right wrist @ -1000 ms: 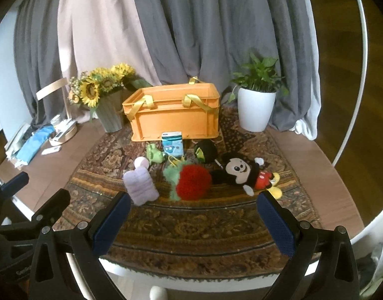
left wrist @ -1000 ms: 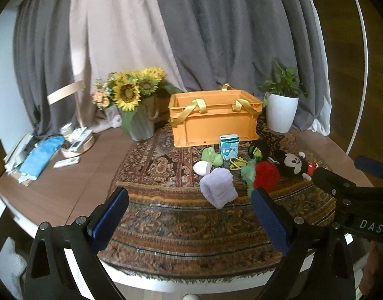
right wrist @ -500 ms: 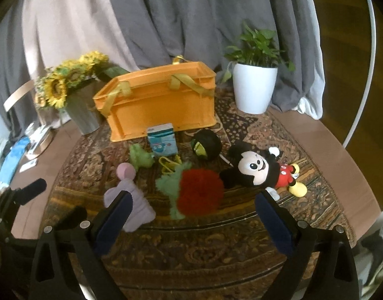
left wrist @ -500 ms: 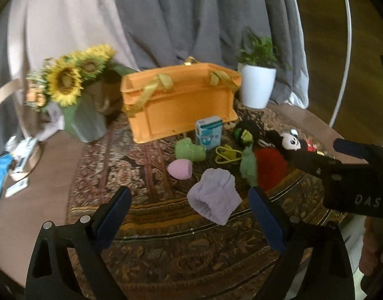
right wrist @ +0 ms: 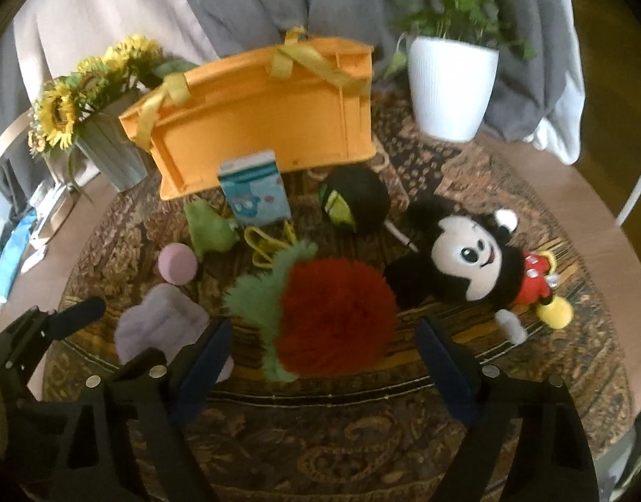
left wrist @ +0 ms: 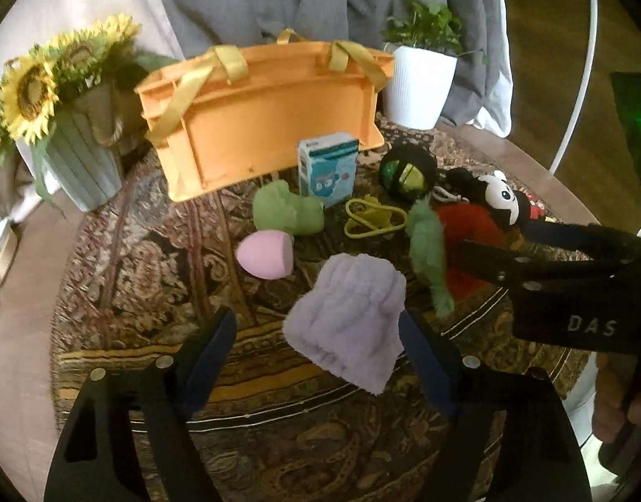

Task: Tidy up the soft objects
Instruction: 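Grasp the white towel with the left tool while the right tool grasps the red pompom, then carry the towel and pompom to the orange crate and release both inside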

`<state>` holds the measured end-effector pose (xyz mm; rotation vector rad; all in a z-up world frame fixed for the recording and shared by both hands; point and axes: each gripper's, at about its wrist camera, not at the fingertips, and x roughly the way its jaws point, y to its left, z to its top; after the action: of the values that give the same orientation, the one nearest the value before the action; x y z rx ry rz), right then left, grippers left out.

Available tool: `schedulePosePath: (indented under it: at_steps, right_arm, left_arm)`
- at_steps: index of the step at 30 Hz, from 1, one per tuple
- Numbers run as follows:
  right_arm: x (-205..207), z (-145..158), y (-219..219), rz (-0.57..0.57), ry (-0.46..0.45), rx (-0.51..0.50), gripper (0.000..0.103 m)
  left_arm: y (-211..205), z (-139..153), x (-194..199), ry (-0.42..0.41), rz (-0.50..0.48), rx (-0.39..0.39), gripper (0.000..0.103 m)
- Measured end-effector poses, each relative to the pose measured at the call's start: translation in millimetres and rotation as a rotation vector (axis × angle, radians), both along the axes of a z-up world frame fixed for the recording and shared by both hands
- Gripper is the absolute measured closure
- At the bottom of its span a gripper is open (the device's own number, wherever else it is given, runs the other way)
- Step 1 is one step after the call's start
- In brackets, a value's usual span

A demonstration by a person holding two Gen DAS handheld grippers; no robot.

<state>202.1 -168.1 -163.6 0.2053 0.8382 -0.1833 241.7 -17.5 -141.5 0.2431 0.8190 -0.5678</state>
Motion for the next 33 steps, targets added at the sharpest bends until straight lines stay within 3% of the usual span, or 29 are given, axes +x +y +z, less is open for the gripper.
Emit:
schedulePosePath:
  at_steps: [5, 9, 14, 17, 27, 33]
  right_arm:
    - [13.0, -15.0, -7.4, 0.036, 0.035, 0.023, 0.020]
    - [20.5, -23.0, -8.3, 0.072, 0.055, 0.044, 0.024]
    - [28.8, -30.4, -9.0, 0.107, 0.068, 0.072, 0.044]
    - [30.4, -32.9, -10.0, 0.119, 0.072, 0.084, 0.055]
    - [21.1, -3.3, -3.3, 0.172, 0.006, 0.037, 0.058]
    - [22.3, 26.7, -1.7, 0.183, -0.062, 0.033, 0.058]
  left_arm:
    - [-8.3, -14.0, 7.2, 0.036, 0.018, 0.007, 0.035]
    - [-12.1, -21.7, 10.8, 0.049, 0.032, 0.004, 0.051]
    - [-10.9, -25.6, 15.8, 0.061, 0.066, -0.022, 0.073]
    - [-10.3, -26.6, 18.2, 0.075, 0.084, -0.049, 0.080]
    - [-9.4, -14.2, 12.5, 0.071, 0.138, -0.089, 0.084]
    - [-4.7, 13.4, 12.4, 0.004, 0.169, -0.123, 0.084]
